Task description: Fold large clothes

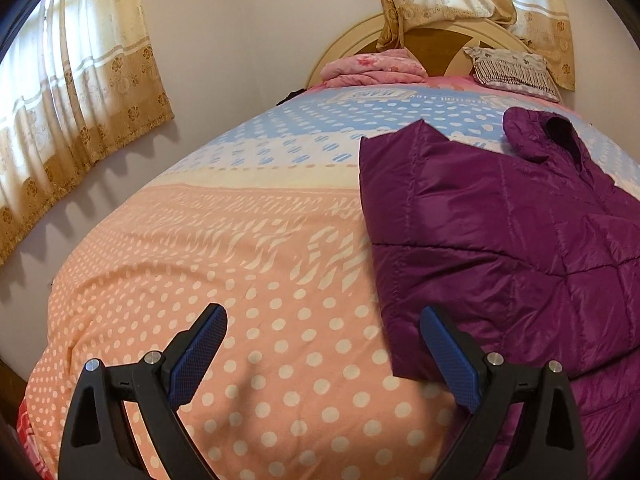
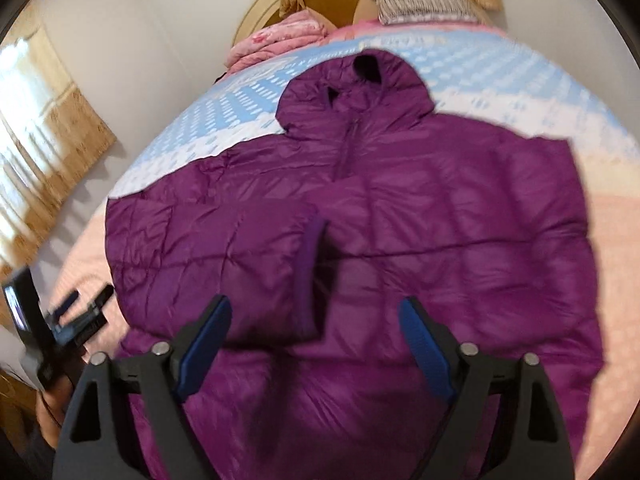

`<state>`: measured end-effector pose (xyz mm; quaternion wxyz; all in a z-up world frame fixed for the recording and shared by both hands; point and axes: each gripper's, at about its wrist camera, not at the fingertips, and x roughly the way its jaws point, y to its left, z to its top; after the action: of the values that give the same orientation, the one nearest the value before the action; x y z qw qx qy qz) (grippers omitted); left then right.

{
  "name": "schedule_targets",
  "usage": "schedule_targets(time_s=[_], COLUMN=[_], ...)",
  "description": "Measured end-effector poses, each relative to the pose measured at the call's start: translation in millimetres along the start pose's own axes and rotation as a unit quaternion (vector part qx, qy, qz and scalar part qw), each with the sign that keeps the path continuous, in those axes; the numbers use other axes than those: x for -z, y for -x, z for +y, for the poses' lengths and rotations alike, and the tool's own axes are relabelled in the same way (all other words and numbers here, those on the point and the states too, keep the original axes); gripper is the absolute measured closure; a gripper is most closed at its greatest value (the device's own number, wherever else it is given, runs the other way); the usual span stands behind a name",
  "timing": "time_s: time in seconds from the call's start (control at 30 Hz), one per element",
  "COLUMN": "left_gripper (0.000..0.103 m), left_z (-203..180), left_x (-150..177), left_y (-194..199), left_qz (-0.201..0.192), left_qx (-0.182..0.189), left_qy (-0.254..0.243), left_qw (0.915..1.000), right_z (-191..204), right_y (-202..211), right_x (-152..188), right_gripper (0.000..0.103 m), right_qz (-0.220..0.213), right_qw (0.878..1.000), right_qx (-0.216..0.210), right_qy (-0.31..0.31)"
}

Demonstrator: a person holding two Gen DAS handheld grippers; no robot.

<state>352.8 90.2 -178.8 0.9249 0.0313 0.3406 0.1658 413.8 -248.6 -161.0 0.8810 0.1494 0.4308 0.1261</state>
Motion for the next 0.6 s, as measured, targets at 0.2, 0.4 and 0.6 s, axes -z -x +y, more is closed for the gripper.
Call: schedule_targets(time_s=[0.2, 0.4, 0.6], left_gripper=[0.006, 0.006, 0.006], left_z=[3, -4, -9], left_x=[0, -7, -12], left_y=[0, 3, 9], left_qz=[-0.006, -0.008, -0.014], left_qx=[-0.010, -0.027, -0.038], left_qy=[0.001, -0.011, -0.018], left_qw=[0.9999, 0.9995, 0.9990], right_z=[-1, -23, -52], right_y=[8, 54, 101], right_x=[7, 18, 41], right_gripper=[0.092, 0.093, 0.093], right_qz=[-0.011, -0.067, -0.114], right_qw=[1.000, 0.998, 0.991], right_qx=[-0.022, 0.011, 0.032], right_qy=[-0.002, -0.018, -0.054])
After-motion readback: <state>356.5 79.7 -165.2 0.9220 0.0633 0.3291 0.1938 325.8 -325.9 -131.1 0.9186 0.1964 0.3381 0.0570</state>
